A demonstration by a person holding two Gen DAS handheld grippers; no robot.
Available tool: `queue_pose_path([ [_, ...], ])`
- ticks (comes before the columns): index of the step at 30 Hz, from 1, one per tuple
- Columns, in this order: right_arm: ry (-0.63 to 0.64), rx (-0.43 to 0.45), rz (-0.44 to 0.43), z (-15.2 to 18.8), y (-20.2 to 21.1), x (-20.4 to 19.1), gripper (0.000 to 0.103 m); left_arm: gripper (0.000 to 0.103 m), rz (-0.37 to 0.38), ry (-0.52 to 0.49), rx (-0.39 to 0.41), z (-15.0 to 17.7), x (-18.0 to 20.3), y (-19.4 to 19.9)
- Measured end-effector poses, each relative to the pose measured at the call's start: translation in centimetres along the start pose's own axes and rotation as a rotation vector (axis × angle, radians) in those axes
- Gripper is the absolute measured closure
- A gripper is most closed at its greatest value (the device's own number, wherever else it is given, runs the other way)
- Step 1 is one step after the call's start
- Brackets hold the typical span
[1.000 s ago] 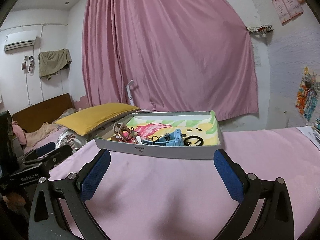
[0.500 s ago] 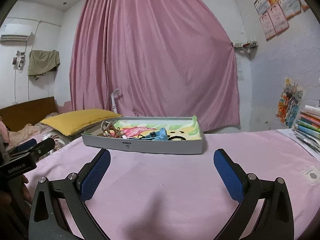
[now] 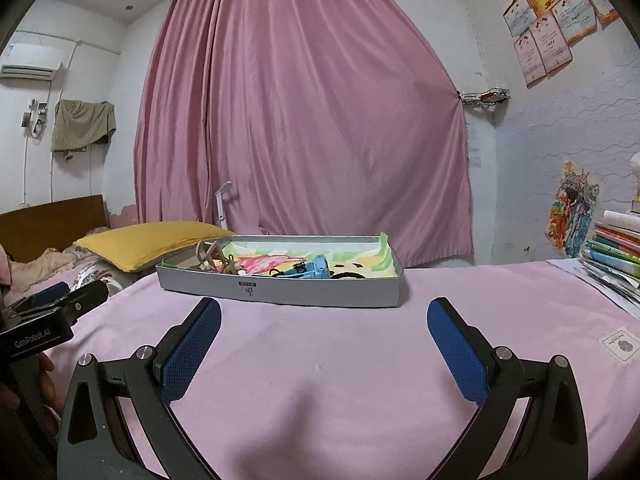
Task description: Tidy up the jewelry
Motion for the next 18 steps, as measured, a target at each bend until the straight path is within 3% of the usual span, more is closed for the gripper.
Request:
queue_pose_path([
  [18, -0.017, -0.013, -0.011, 0.18, -0.30, -0.12, 0.002, 0.001, -0.009, -0.002, -0.004, 0.19, -0.04, -0.14],
])
Point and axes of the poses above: each gripper's, at about its wrist camera, not at the fingertips, and y roughly against the way its jaws point, x to its right, z to its underside, the point moved 7 cm from there along -y, roughly the way its jaws point, and after that the axes turned 5 degrees about -y, right-handed, at the moved point
